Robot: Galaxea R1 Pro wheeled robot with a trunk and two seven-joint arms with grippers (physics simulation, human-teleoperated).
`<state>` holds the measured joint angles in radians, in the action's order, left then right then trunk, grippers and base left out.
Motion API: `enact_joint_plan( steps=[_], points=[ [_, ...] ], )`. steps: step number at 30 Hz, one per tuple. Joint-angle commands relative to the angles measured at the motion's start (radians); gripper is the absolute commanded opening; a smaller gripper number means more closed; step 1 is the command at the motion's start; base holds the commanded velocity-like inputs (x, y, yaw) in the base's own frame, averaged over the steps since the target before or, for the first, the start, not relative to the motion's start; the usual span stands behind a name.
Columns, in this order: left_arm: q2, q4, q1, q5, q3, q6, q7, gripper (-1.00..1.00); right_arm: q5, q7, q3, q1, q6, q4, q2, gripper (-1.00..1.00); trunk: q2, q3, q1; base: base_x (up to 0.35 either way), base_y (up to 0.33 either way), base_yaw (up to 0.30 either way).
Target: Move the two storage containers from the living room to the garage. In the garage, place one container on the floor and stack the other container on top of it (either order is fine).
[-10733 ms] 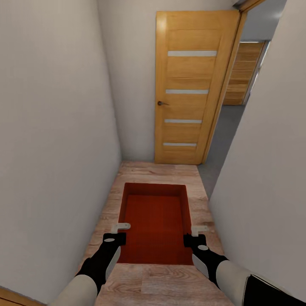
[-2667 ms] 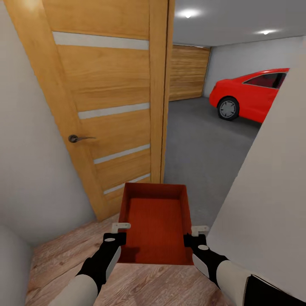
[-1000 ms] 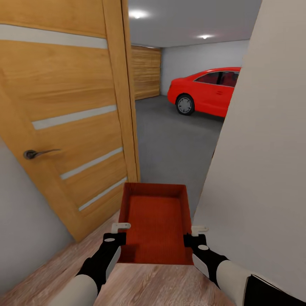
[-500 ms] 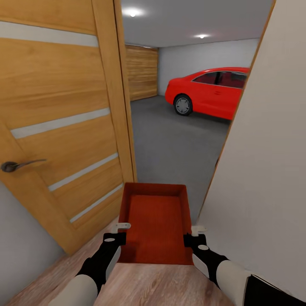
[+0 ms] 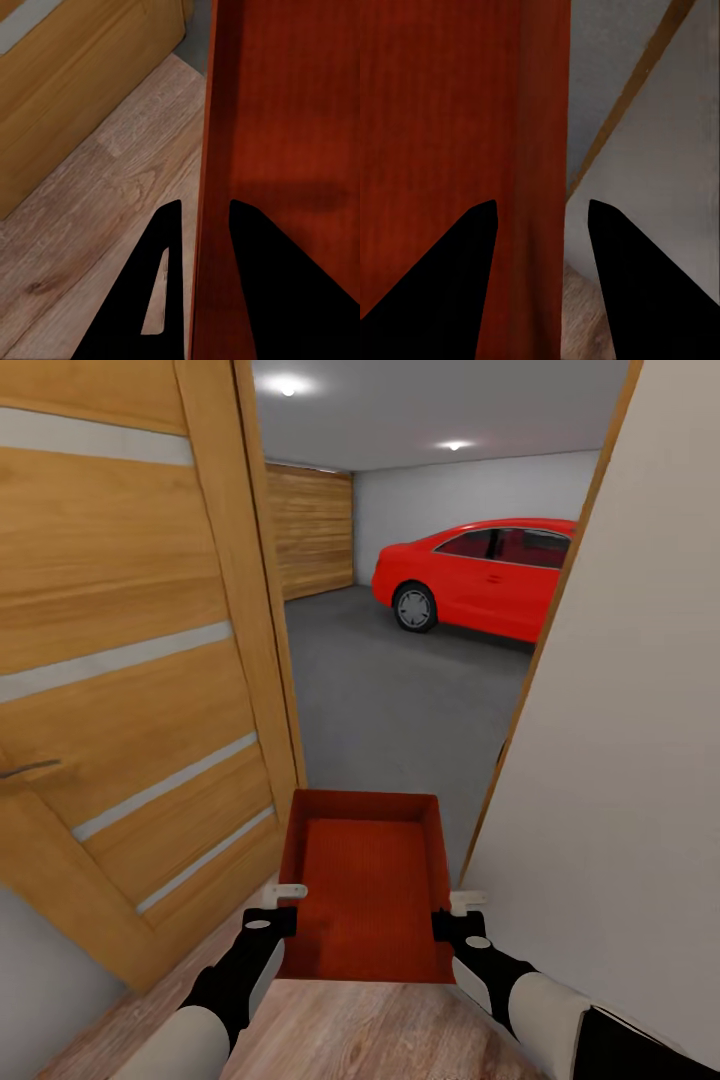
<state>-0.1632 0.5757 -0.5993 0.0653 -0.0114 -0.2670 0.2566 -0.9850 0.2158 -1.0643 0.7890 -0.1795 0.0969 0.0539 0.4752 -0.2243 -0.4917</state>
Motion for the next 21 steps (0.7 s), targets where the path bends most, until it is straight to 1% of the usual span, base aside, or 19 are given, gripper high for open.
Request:
enact_joint_plan(
  steps=[1, 5, 7, 21],
  points=[
    [0.001, 0.003, -0.001, 0.019, -0.002, -0.009, 0.006, -1.0, -0.015, 0.004, -0.003, 0.001, -0.005, -0.008, 0.0, -1.0, 0.002, -0.002, 0.0, 0.001, 0.0, -0.182],
    [0.001, 0.003, -0.001, 0.019, -0.002, -0.009, 0.006, -1.0, -0.015, 0.004, -0.003, 0.001, -0.005, -0.008, -0.001, -1.0, 0.002, -0.002, 0.0, 0.0, 0.015, -0.067],
    [0.001, 0.003, -0.001, 0.019, -0.002, -0.01, 0.006, -1.0, -0.015, 0.004, -0.003, 0.001, -0.005, -0.008, -0.002, -1.0, 0.002, -0.002, 0.0, 0.018, 0.153, -0.016],
    [0.001, 0.003, -0.001, 0.019, -0.002, -0.012, 0.004, -1.0, -0.015, 0.004, -0.003, 0.001, -0.005, -0.008, -0.002, -1.0, 0.002, -0.002, 0.0, 0.083, 0.301, -0.001]
  ],
)
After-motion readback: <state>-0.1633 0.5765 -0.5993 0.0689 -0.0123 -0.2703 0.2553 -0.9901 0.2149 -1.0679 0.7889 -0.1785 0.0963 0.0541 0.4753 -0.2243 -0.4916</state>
